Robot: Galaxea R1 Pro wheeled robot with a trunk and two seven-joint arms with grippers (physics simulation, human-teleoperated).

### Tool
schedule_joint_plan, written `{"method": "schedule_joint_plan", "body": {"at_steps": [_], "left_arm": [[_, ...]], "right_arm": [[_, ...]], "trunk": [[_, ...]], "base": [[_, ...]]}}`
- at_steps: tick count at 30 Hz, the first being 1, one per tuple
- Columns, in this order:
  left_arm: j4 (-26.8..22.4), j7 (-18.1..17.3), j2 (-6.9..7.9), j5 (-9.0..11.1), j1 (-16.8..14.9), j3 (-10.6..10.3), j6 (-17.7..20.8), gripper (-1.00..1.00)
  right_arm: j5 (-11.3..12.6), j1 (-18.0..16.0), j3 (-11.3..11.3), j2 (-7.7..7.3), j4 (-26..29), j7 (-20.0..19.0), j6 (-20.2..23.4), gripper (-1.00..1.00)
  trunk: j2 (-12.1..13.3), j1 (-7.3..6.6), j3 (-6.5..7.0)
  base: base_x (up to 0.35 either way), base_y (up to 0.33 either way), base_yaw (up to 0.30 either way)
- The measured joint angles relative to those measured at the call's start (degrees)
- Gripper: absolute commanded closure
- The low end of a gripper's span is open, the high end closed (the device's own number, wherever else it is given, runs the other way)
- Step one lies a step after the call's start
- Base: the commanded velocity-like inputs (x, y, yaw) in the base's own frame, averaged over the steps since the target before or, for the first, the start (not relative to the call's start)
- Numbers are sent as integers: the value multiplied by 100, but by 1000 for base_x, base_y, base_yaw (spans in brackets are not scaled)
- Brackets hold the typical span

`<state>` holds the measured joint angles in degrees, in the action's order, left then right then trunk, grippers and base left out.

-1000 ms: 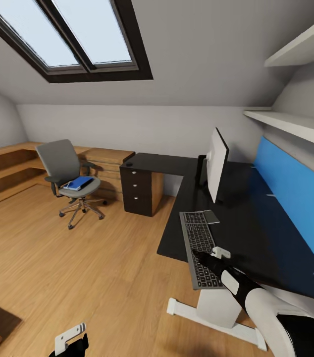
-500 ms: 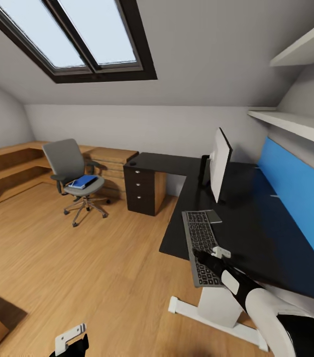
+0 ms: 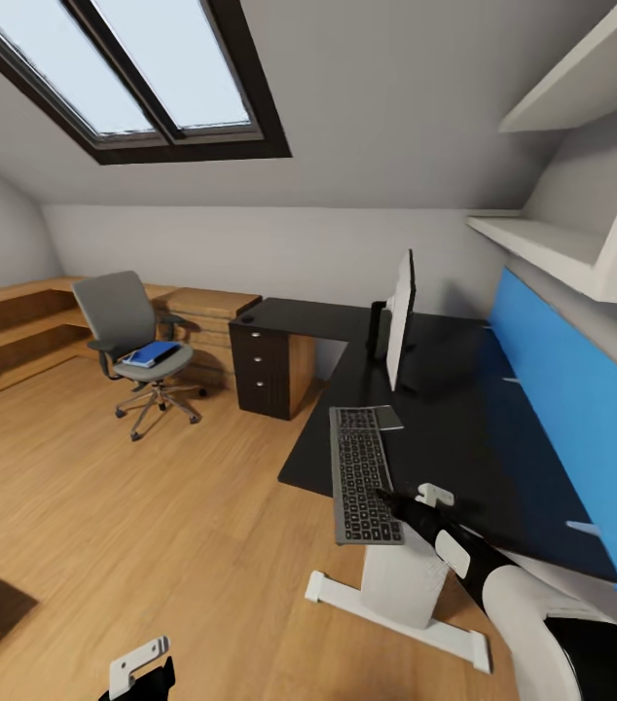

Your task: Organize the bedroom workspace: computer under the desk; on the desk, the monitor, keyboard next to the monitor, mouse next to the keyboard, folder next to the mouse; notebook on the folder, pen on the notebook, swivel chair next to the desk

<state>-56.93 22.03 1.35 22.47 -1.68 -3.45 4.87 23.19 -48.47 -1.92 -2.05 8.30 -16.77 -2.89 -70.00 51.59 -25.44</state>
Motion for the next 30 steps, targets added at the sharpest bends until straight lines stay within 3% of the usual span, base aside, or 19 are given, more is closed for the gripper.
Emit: {"method": "schedule_joint_plan", "body": {"at_steps": [14,26,30], "left_arm": [[-3,-4,-2,5,1,-6,2,-100],[-4,6,-2,-3,2,-7,2,-100],[-4,7,-2,-4,-3,-7,2,-100]], "right_arm": [[-4,1,3,-28,-2,-5,-128,-100],[14,3,23,35,-39,-7,-79,-100],[14,9,26,119,-51,-7,-74,-100]], "trunk": [[0,0,0],[0,0,0],[0,0,0]], "base": [[-2,-71,0],[0,0,0],[0,0,0]]}}
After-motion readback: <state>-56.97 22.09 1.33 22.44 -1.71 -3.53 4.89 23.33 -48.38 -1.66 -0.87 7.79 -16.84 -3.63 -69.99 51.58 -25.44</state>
